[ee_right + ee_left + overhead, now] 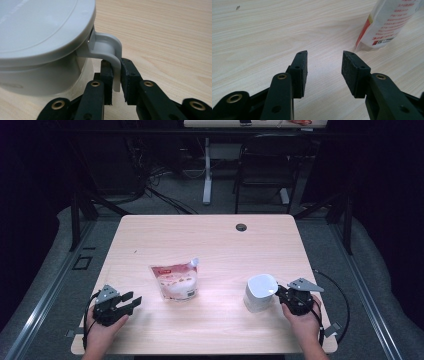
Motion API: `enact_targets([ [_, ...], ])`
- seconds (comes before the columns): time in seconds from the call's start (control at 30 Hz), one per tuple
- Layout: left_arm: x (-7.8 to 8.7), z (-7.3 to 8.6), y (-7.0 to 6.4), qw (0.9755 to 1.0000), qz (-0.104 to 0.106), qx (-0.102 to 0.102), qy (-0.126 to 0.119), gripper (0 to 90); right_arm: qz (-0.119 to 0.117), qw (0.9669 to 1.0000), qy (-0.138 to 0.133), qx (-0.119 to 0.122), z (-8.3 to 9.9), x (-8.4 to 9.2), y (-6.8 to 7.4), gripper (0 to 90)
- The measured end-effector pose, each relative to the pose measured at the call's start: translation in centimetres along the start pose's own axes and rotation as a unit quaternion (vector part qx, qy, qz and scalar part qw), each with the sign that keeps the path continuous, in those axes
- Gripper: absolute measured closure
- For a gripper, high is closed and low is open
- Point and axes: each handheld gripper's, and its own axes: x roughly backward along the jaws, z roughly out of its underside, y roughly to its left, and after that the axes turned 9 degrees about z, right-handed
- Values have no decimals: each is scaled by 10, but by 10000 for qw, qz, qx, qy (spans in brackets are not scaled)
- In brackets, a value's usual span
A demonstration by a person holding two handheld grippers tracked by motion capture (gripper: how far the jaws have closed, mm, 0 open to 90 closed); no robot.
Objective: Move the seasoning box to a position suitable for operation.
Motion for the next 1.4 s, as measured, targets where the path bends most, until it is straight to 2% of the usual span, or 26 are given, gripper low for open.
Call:
enact_targets([
  [0.13,-1,-1,0,10000,5,-16,5,563,38,9998,52,177,1,5,4,825],
  [0.23,-1,-1,1,10000,12,-18,-2,563,16,9997,61,216,2,8,7,828],
  [0.37,-1,-2,0,10000,17,-11,-24,563,-26,9998,57,206,4,11,9,827],
  [0.57,-2,-3,0,10000,27,-37,-34,563,-242,9996,115,46,8,20,11,812],
  [0.73,-2,-3,1,10000,13,-40,-27,564,-344,9994,93,7,10,26,11,794],
  [0.97,-1,-2,1,10000,17,-16,-30,564,-379,9992,-134,-1,11,40,10,799],
  [1.13,-1,-3,0,10000,6,-42,-30,565,-252,9994,-148,202,7,43,12,814],
  [1.4,0,-3,1,10000,4,-38,-25,564,-386,9985,-372,-58,1,51,6,890],
])
